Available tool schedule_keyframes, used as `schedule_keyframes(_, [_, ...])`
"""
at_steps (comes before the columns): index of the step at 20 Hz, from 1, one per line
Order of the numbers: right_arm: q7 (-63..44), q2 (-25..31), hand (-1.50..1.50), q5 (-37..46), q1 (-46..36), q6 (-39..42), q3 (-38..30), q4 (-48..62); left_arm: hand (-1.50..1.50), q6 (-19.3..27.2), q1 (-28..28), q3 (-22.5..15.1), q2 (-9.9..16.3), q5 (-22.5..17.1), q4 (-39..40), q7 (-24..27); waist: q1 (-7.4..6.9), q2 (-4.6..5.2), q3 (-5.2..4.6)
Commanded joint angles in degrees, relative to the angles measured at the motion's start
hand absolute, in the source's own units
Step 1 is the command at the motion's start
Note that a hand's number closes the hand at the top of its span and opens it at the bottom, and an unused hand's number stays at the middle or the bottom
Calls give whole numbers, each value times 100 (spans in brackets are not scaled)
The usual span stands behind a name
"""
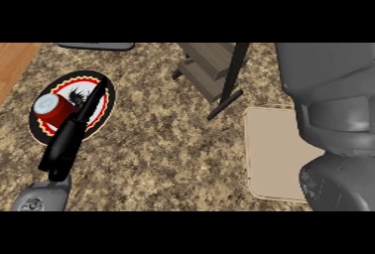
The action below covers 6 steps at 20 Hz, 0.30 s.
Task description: Pick the croissant from the tray and place it in the tiered basket
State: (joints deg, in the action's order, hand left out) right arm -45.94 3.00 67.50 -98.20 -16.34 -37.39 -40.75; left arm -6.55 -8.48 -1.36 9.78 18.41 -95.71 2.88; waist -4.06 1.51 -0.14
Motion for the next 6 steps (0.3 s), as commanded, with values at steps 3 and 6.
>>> schedule_keyframes(3, [-236,721,-150,559,-204,-1116,98,127,0,71,154,-91,-91,92,-70,-88,159,-77,2])
schedule_keyframes(6, [-830,978,-150,916,-185,-1232,170,-9,0,166,254,153,7,64,176,166,325,-137,2])
